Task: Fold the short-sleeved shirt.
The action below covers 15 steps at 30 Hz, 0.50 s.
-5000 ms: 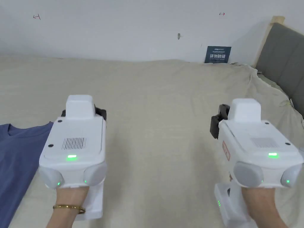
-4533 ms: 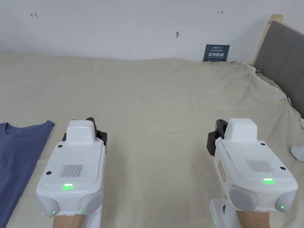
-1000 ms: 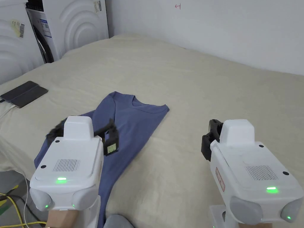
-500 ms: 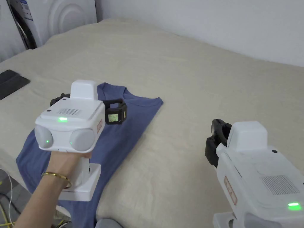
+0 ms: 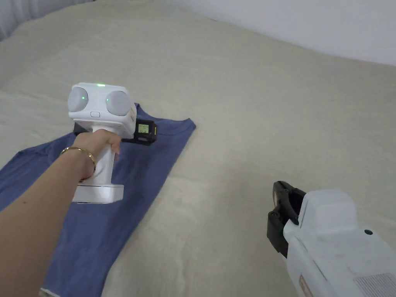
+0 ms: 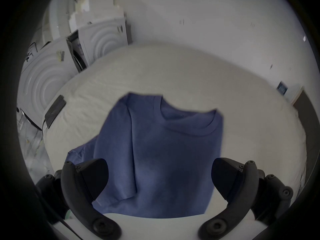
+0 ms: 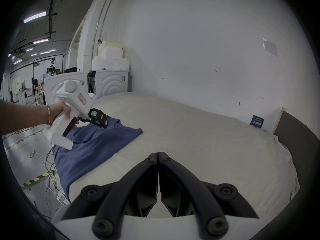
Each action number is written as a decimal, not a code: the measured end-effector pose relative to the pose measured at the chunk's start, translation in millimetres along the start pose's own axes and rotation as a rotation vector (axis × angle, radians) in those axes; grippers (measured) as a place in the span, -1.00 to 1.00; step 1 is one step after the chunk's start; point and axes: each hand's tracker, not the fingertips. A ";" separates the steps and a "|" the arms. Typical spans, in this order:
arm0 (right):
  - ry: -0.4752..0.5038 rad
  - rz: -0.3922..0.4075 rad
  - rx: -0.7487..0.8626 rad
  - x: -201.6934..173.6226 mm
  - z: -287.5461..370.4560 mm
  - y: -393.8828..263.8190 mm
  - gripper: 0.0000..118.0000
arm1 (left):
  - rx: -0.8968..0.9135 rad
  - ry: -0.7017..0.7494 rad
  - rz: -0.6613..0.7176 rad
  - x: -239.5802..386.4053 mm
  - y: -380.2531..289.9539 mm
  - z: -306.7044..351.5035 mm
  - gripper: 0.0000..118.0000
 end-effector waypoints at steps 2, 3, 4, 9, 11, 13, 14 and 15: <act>-0.003 0.001 -0.021 4.5 -6.2 -6.2 -1.00 | -0.091 -0.004 -0.015 3.6 1.8 -14.0 1.00; -0.010 0.002 -0.032 5.3 -8.8 -8.7 -1.00 | -0.121 -0.003 -0.015 5.9 3.0 -21.5 1.00; -0.013 0.000 -0.041 6.4 -10.9 -10.4 -1.00 | -0.155 0.007 -0.018 8.2 4.0 -27.3 0.97; -0.018 -0.006 -0.073 13.5 -17.5 -18.8 -1.00 | -0.184 -0.074 0.092 12.4 -10.1 -34.4 -0.18; -0.019 -0.009 -0.080 15.9 -17.4 -20.3 -1.00 | -0.143 -0.030 0.047 19.1 -19.2 -31.3 -0.35; -0.021 -0.013 -0.082 17.2 -15.8 -20.7 -1.00 | -0.107 -0.014 -0.040 28.5 -24.6 -23.9 -0.76; -0.023 -0.014 -0.083 17.7 -13.8 -20.8 -1.00 | -0.096 0.028 -0.071 29.3 -24.6 -21.7 -0.93; -0.025 -0.016 -0.082 18.3 -11.5 -21.0 -1.00 | -0.080 0.076 -0.081 31.0 -28.1 -17.7 -0.94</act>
